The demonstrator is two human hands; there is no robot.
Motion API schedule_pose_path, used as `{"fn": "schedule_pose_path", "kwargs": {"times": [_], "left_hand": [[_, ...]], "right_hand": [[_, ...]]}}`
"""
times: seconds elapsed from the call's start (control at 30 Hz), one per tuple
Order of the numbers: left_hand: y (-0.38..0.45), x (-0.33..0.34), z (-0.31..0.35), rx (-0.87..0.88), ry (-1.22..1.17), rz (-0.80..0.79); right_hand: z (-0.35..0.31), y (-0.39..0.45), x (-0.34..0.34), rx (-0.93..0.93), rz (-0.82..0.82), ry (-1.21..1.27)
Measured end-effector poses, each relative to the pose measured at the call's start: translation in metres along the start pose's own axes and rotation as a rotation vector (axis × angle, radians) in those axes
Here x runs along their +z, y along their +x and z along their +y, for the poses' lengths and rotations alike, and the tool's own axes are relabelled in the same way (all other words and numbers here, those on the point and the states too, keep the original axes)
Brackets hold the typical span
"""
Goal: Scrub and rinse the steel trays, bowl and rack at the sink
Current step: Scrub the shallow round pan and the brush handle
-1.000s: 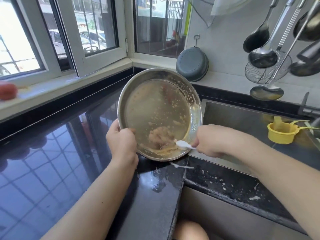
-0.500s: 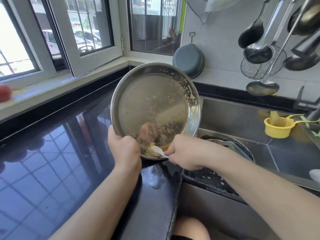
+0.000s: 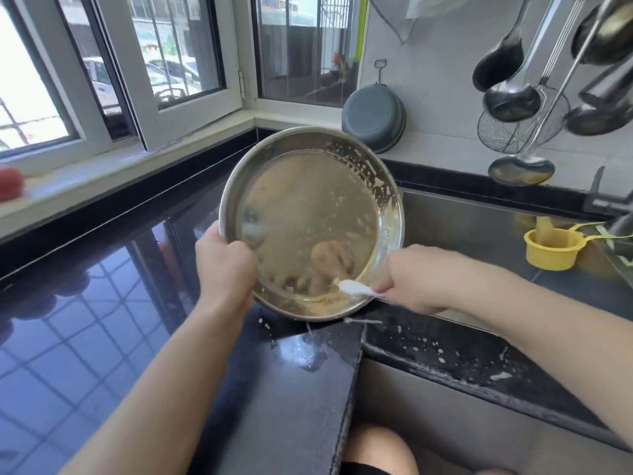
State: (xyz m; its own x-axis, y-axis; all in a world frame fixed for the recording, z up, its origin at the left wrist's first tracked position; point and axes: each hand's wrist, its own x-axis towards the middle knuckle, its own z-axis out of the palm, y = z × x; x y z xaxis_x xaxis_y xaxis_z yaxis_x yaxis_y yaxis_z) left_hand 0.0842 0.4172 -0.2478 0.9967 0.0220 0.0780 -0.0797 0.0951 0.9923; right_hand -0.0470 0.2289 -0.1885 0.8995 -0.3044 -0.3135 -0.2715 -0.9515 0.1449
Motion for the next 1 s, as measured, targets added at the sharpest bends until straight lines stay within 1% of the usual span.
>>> {"fn": "schedule_pose_path", "kwargs": {"times": [0.07,0.17,0.23,0.33,0.4,0.47,0.53,0.6,0.67,0.73,0.8,0.87,1.0], "left_hand": [[-0.007,0.005,-0.01,0.054,0.022,0.05],[-0.019,0.015,-0.019,0.075,-0.001,0.112],[-0.028,0.019,-0.02,0.082,-0.035,0.147],[-0.034,0.019,-0.024,0.085,-0.073,0.195],[-0.036,0.018,-0.027,0.08,-0.112,0.209],[-0.036,0.017,-0.03,0.065,-0.117,0.219],[-0.036,0.016,-0.031,0.064,-0.11,0.209],[-0.036,0.016,-0.03,0.08,-0.114,0.198],[-0.037,0.017,-0.028,0.099,-0.119,0.182],[-0.039,0.019,-0.027,0.123,-0.099,0.161],[-0.041,0.021,-0.027,0.137,-0.085,0.14],[-0.041,0.022,-0.029,0.131,-0.093,0.123],[-0.04,0.021,-0.032,0.105,-0.113,0.14]], "right_hand": [[0.008,0.001,-0.007,0.102,0.083,-0.046],[0.005,0.001,-0.009,0.154,0.169,-0.066],[-0.008,0.002,0.0,0.13,0.168,-0.013],[-0.036,-0.001,0.019,0.017,0.066,0.152],[-0.047,-0.001,0.03,-0.04,0.059,0.264],[-0.049,0.0,0.033,-0.068,0.051,0.308],[-0.043,0.001,0.03,-0.072,0.028,0.272],[-0.029,0.003,0.021,-0.013,0.018,0.181],[-0.013,0.004,0.007,0.074,0.078,0.066],[-0.005,0.003,-0.003,0.138,0.173,-0.042],[-0.011,-0.002,-0.004,0.146,0.238,-0.112],[-0.026,-0.009,0.004,0.108,0.218,-0.099],[-0.05,-0.009,0.016,-0.03,0.06,0.152]]}}
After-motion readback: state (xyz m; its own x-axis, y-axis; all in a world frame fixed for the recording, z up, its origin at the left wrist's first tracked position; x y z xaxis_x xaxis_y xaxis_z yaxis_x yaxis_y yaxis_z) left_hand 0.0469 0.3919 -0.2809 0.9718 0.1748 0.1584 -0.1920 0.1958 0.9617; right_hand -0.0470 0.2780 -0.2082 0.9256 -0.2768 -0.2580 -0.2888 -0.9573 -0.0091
